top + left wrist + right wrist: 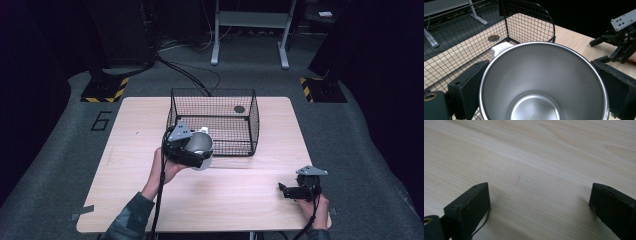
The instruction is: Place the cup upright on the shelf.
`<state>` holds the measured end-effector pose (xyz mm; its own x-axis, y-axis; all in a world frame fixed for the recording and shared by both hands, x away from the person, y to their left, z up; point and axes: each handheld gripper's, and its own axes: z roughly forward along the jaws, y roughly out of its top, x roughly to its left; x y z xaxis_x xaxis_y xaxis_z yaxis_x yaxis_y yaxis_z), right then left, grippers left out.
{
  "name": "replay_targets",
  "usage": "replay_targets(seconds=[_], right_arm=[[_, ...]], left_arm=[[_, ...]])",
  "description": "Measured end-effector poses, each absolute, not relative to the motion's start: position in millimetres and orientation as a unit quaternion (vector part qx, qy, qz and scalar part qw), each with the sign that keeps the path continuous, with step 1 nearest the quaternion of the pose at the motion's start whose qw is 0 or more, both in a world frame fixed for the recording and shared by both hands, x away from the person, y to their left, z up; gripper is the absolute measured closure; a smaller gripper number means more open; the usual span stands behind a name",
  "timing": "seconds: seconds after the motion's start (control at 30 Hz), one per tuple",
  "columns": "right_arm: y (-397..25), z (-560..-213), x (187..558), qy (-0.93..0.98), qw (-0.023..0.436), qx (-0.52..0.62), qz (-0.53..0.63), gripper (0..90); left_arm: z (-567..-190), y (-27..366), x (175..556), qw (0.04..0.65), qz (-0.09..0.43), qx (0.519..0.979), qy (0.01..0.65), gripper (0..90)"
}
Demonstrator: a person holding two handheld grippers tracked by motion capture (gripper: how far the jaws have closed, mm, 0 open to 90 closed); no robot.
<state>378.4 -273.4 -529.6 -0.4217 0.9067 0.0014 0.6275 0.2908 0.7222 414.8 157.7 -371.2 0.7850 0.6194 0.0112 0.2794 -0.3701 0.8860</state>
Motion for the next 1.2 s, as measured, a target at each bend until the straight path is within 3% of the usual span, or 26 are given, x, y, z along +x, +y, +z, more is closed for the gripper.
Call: replay_targets(seconds=[1.2], right_arm=[[-273, -530, 378, 0.775, 0.211, 0.495, 0.331, 3.0]], left_arm=[[-331, 155, 449, 0.497, 0.195, 0.798, 0.280, 6.2]])
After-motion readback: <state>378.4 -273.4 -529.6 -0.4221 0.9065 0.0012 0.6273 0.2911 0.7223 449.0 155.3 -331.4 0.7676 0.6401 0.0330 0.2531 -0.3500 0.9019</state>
